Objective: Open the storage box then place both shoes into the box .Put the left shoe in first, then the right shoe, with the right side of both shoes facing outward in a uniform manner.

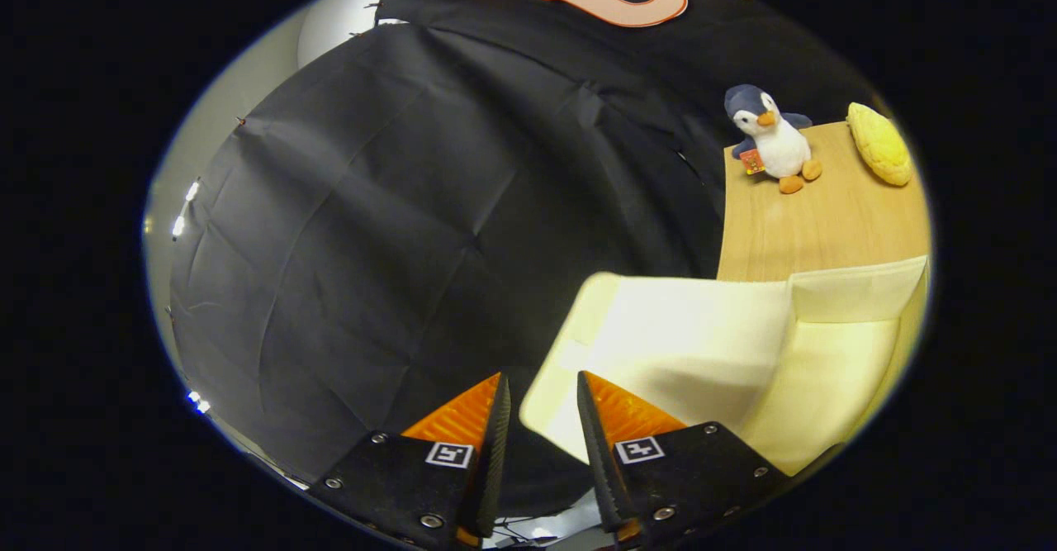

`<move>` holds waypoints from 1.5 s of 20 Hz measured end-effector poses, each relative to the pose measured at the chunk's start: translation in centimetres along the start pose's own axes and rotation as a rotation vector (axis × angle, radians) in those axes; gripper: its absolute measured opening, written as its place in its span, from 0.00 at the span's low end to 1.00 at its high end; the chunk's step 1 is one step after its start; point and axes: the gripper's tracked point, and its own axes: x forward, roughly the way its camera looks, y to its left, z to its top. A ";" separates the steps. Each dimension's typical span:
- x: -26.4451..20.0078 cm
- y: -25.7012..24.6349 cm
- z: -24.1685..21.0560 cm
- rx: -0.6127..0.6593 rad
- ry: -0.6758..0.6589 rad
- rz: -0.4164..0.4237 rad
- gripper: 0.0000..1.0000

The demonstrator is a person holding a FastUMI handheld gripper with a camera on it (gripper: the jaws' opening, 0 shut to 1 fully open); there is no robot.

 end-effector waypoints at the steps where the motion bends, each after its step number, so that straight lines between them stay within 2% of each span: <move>1: -1.1 -0.9 -0.2 -0.017 0.002 -0.016 0.50; 5: -6.3 -6.5 -0.2 -0.111 -0.030 -0.153 0.60; 8: -11.1 -12.1 0.0 -0.181 -0.062 -0.302 0.76; 10: -14.5 -15.7 0.6 -0.210 -0.106 -0.389 0.83; 12: -18.0 -19.1 0.8 -0.231 -0.139 -0.475 0.85; 16: -23.9 -26.1 -0.5 -0.260 -0.165 -0.649 0.85; 20: -29.1 -32.2 -4.5 -0.232 -0.135 -0.790 0.85; 25: -33.1 -37.5 -8.7 -0.193 -0.084 -0.906 0.84; 30: -34.0 -40.7 -11.9 -0.227 -0.009 -0.959 0.82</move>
